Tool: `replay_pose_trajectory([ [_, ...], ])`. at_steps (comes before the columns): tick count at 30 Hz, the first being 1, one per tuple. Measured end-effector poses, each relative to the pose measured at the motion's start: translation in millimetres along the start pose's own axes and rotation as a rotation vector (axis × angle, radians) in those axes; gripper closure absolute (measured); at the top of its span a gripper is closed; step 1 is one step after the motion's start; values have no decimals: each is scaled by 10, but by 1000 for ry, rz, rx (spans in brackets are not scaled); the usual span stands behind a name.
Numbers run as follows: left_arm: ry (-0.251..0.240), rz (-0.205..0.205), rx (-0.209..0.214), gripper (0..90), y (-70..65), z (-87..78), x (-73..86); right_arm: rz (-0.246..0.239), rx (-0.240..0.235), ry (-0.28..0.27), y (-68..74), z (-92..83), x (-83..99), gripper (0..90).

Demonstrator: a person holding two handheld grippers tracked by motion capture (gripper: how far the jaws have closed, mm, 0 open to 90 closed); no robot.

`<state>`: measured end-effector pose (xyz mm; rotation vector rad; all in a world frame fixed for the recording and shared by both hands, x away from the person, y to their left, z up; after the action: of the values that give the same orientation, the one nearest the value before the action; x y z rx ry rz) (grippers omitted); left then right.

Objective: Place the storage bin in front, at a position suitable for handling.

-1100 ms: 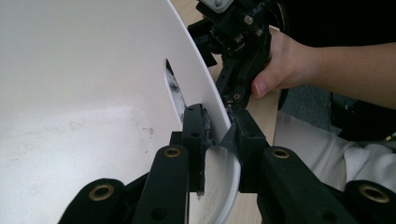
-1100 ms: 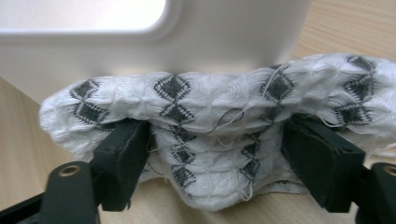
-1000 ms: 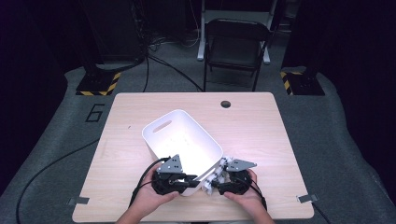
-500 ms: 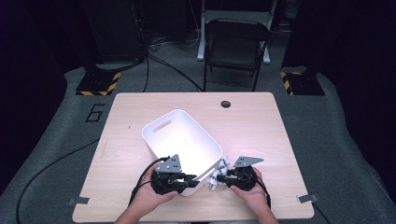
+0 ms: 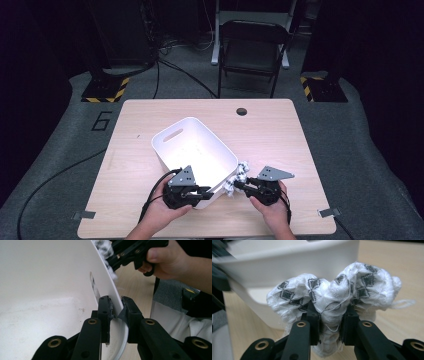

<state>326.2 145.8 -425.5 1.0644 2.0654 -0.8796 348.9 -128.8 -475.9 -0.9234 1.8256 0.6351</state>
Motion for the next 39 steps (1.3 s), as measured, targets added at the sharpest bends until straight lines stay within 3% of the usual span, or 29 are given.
replay_pose_trajectory([
  [2, -1, 2, -1, 784, -17, 11, -1, -18, -3, -30, 51, -75, -105, 732],
  [6, -1, 8, 1, 782, -39, 27, -6, -33, -3, -18, 54, -78, -124, 733],
  [8, 2, 3, 7, 781, -38, 25, -5, -16, -8, 3, 48, -64, -114, 733],
  [12, 6, -2, 19, 781, -35, 23, -5, -1, -31, 155, -4, 85, 25, 733],
  [13, 5, -3, 18, 781, -36, 23, -4, -1, -31, 155, -4, 85, 25, 733],
  [14, 5, -2, 18, 780, -36, 22, -4, 2, -40, 190, -10, 127, 60, 733],
  [15, 3, -1, 14, 780, -38, 23, -3, -3, -46, 255, -12, 210, 130, 733],
  [18, 2, 0, 10, 780, -41, 22, -2, -29, -39, 291, 0, 259, 160, 733],
  [22, 0, 14, -14, 780, -63, 32, -5, -35, -22, 250, 29, 204, 104, 732],
  [23, 1, 13, -13, 781, -64, 33, -7, -30, -18, 188, 47, 134, 46, 730],
  [28, 5, 14, -19, 781, -80, 40, -14, -54, 2, 56, 144, -56, -148, 725],
  [32, 0, 11, -23, 780, -98, 52, -12, -73, 5, 61, 160, -53, -151, 724],
  [34, -2, 4, -19, 779, -100, 56, -11, -52, -3, 74, 144, -23, -112, 725],
  [39, 2, 0, -15, 778, -98, 53, -13, -36, -23, 175, 94, 115, 38, 725],
])
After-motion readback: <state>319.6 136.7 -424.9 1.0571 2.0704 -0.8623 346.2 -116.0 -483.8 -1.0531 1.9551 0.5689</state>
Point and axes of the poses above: each handheld gripper's, and its own axes: z roughly forward along the jaws, x roughly out of its underside, y roughly to its left, the point moved 1 cm from there along z, roughly forward along the jaws, and after that the axes turned 10 degrees about -z, right-handed, at the moved point
